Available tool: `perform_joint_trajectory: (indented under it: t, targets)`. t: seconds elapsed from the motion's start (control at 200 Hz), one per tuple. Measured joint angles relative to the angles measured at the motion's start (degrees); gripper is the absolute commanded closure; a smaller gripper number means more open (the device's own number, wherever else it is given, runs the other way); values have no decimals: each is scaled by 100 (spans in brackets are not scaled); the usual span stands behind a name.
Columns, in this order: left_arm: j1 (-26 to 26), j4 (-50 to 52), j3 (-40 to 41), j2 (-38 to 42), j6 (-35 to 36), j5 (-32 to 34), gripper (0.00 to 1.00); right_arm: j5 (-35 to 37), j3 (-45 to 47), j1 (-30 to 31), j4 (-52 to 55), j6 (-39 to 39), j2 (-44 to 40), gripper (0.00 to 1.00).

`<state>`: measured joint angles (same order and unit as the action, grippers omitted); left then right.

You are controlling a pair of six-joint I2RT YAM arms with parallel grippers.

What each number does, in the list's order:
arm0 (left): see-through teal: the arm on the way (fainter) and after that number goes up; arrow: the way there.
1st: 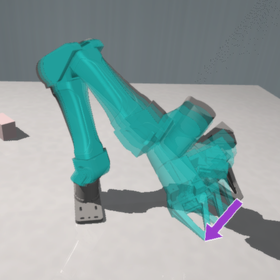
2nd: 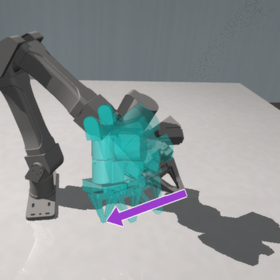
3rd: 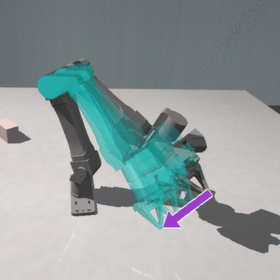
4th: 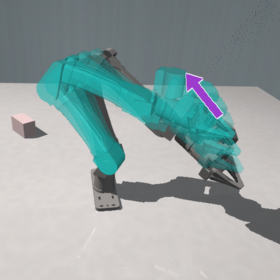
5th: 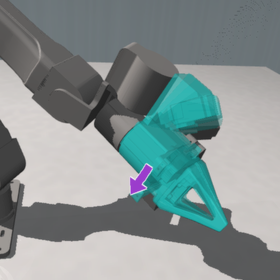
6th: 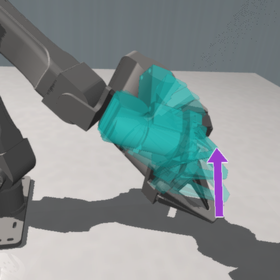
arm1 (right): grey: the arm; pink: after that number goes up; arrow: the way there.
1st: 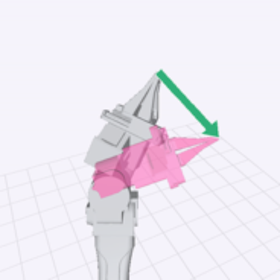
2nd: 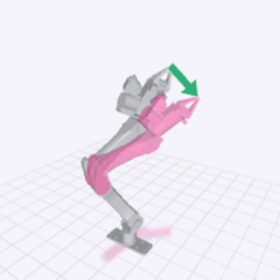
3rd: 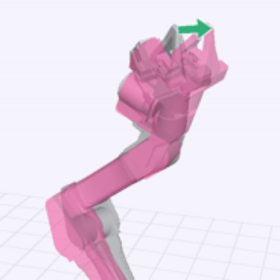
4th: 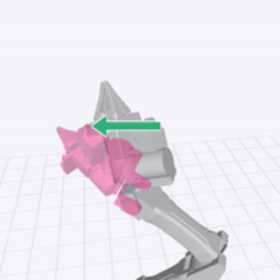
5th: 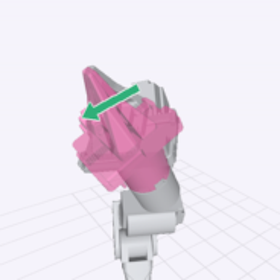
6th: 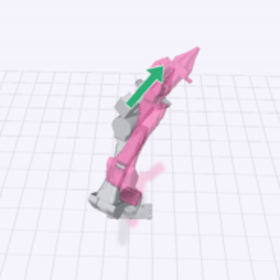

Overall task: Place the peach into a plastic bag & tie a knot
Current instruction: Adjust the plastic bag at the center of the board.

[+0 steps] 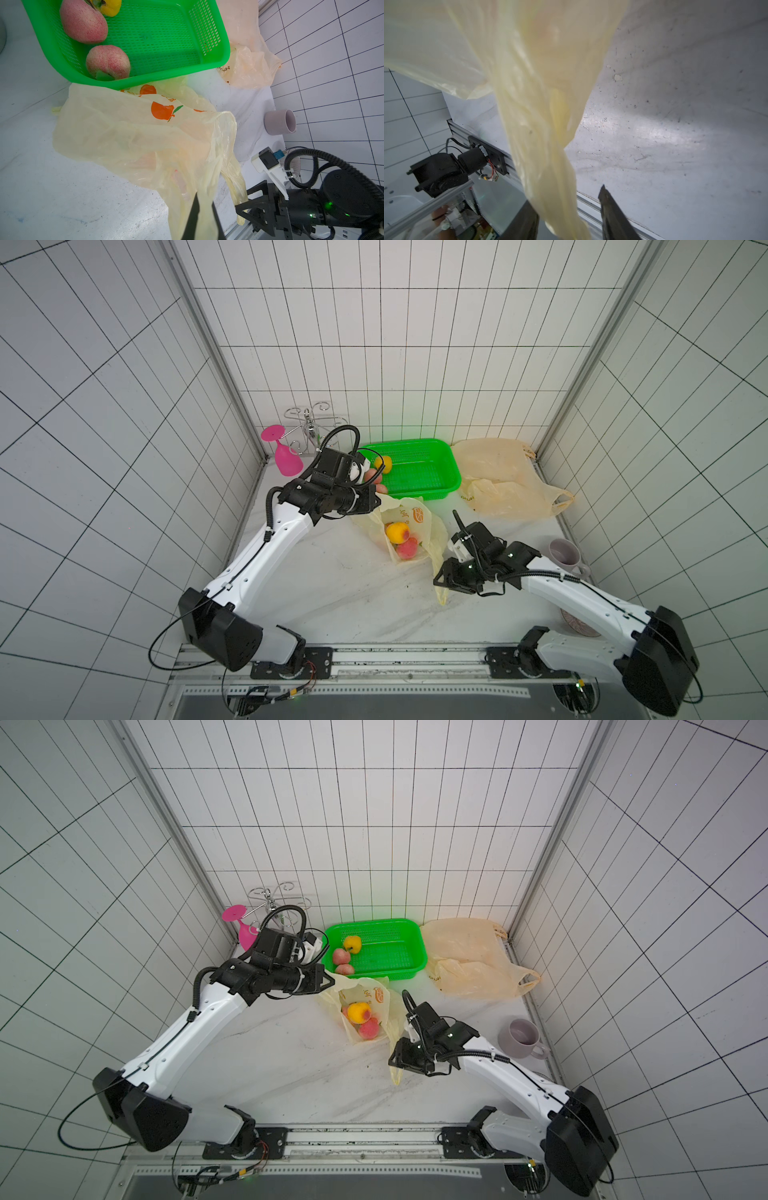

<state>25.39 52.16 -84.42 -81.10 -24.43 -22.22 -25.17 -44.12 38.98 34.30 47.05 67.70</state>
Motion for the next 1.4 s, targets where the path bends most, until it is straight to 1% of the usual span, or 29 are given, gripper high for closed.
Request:
perform_joint_trajectory:
  t: [0.01, 0.04, 0.065, 0.105, 0.14, 0.21, 0.295, 0.38, 0.465, 0.545, 0.63, 0.8, 0.955, 1.09, 1.219, 1.309, 1.399]
  targets:
    - [0, -4, 0, 0, 0, 4, 100, -9, 11, 0, -46, 52, 15, 73]
    - [0, -13, 0, 0, 0, 11, 100, -39, 15, 2, -138, 85, 35, 84]
    - [0, -15, 0, 0, 0, 13, 100, -70, 15, 0, -229, 111, 33, 90]
    - [0, -7, -4, 0, 4, 31, 100, -127, 13, 0, -389, 192, -11, 96]
    - [-2, 31, -33, -7, 26, 72, 100, -173, 9, 0, -450, 229, -92, 100]
    - [-15, 203, -236, -50, 116, 219, 100, -278, -28, -42, -348, 227, -391, 100]
    - [-35, 501, -710, -66, 275, 756, 100, -350, -483, -330, 380, -44, -774, 100]
    - [-33, 590, -1139, 55, 393, 1410, 100, -273, -1657, -870, 1241, -549, -820, 100]
    - [-31, 669, -1364, 293, 413, 1759, 100, -94, -2962, -1375, 1738, -1056, -632, 100]
    - [11, 815, -1674, 389, 404, 1810, 100, -70, -3823, -1665, 1867, -1322, -455, 100]
    - [162, 870, -1862, 437, 387, 1764, 100, -166, -4249, -1720, 1926, -1429, -289, 100]
    - [341, 1150, -1969, 466, 293, 1576, 100, -413, -4809, -1764, 2190, -1556, 138, 100]
    - [358, 1235, -2190, 608, 94, 1290, 100, -741, -4841, -1969, 2380, -1558, 87, 100]
    - [481, 1158, -2063, 848, -20, 1062, 100, -894, -4817, -2208, 2450, -1563, -39, 94]
    - [487, 1110, -1668, 761, 7, 962, 100, -909, -4225, -2479, 2293, -1663, -31, 89]
    - [435, 1067, -1517, 376, 72, 874, 100, -813, -3974, -2682, 2288, -1786, 264, 76]
    - [328, 1064, -1401, 0, 133, 774, 100, -710, -3941, -2820, 2284, -1928, 560, 60]
